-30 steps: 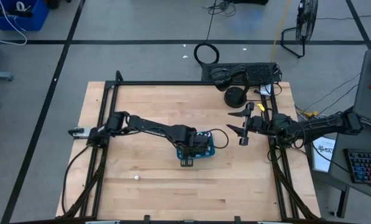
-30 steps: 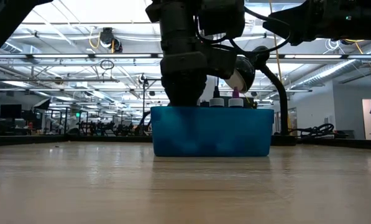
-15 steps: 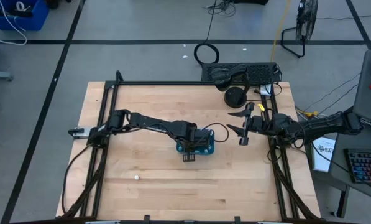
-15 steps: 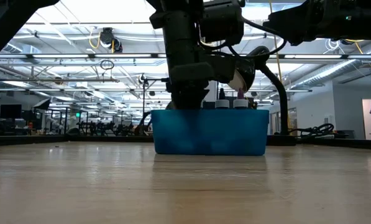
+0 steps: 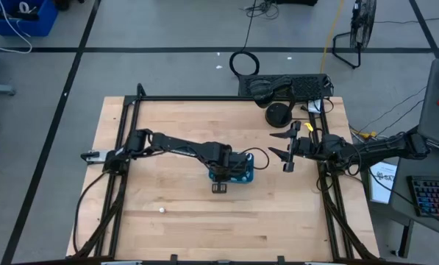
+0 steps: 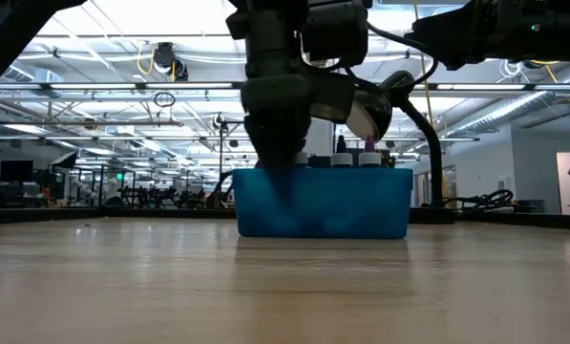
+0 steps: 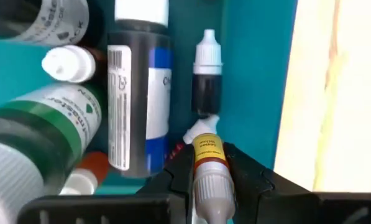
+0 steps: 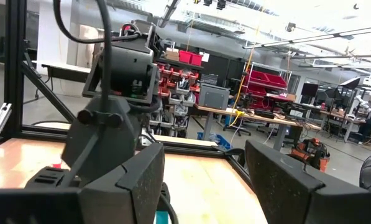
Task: Pick & Place food coloring
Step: Put the small yellow food coloring bottle into the blue container
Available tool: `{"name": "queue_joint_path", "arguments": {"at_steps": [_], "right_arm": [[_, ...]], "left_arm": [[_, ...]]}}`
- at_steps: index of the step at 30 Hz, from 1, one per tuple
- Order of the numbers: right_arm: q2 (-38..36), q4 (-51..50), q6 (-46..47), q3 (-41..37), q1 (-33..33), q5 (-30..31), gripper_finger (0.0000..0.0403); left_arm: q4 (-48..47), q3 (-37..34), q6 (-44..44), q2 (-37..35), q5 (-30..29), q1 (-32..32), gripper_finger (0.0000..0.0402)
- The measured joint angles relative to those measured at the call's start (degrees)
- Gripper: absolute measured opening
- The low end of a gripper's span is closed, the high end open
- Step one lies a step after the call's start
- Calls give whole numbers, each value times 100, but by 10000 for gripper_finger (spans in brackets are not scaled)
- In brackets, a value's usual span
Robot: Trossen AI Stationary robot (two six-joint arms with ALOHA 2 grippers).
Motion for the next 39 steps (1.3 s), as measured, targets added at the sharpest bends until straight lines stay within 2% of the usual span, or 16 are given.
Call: {"name": "queue_joint_path", "arguments": {"at_steps": [15, 24, 34, 39], "right_arm": [[-2, 37, 1, 0, 1, 2, 212], [-2, 39, 2, 0, 1, 2, 212], [-2, 70, 1, 0, 1, 2, 212], [-2, 79, 0, 0, 1, 2, 212]], "left_arm": [[55, -4, 90, -3, 264, 78, 64], [483, -32, 271, 15, 742, 45, 64], [696, -155, 108, 97, 581, 49, 64], [672, -162, -15, -13, 646, 36, 131]]}}
